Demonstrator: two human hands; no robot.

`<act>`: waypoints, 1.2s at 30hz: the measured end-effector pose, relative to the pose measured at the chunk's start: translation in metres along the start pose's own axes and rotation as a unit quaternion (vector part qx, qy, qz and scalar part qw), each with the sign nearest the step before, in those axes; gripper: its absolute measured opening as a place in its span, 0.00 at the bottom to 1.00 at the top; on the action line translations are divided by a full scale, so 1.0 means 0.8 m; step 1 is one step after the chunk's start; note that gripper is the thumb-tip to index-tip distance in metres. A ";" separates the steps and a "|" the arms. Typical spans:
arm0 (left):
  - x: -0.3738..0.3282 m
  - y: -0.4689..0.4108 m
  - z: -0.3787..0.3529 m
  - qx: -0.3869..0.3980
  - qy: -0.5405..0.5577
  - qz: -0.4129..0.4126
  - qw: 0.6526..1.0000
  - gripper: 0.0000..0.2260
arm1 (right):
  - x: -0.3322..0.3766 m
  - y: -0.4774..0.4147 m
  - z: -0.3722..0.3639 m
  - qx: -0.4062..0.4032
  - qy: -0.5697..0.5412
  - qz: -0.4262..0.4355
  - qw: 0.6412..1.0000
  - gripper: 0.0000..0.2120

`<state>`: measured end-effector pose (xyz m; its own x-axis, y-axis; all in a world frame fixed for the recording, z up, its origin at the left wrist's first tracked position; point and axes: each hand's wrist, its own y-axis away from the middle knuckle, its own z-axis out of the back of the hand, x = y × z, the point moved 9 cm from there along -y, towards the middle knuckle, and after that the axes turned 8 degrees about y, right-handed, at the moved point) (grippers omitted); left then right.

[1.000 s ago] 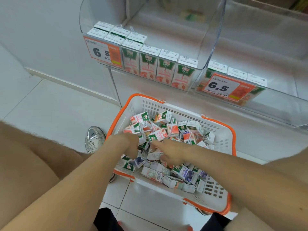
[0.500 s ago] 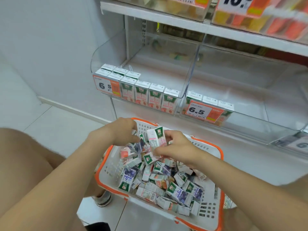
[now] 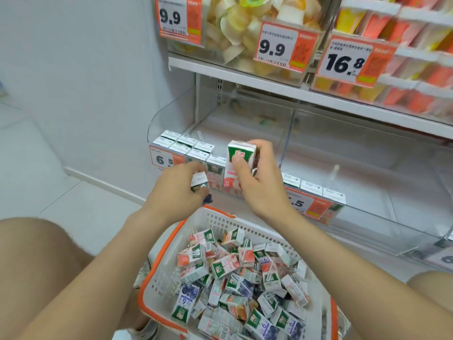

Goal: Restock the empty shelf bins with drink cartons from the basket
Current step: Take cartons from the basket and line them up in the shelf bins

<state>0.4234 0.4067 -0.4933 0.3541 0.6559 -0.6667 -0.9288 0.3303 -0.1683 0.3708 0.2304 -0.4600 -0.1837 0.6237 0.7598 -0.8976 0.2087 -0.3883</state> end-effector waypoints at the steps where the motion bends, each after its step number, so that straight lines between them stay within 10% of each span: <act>1: 0.002 -0.004 0.000 -0.008 0.003 -0.003 1.000 0.15 | 0.009 -0.015 0.006 -0.033 0.020 0.035 0.999 0.10; 6: 0.006 -0.011 0.001 -0.036 -0.007 -0.034 0.999 0.20 | 0.002 -0.078 0.000 -0.074 0.095 0.084 0.989 0.13; 19: 0.020 -0.024 -0.015 0.016 0.003 -0.050 0.999 0.18 | -0.077 -0.117 -0.104 0.271 0.257 -0.026 0.927 0.20; 24: 0.010 -0.020 -0.006 -0.005 0.029 -0.042 0.999 0.19 | -0.062 -0.108 -0.097 0.264 0.319 0.019 0.910 0.28; 29: -0.007 -0.013 0.009 -0.049 0.157 0.014 0.986 0.12 | 0.003 -0.087 -0.037 0.143 0.290 0.128 0.938 0.20; 36: -0.027 0.001 -0.036 -0.045 0.381 0.176 0.906 0.20 | 0.028 0.018 0.019 0.268 0.266 0.110 0.919 0.34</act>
<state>0.4121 0.3733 -0.4999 -0.1133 0.0389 -0.9928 -0.9867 0.1128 0.1170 0.3481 0.2360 -0.4405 -0.2902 0.9162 0.2762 -0.9570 -0.2789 -0.0805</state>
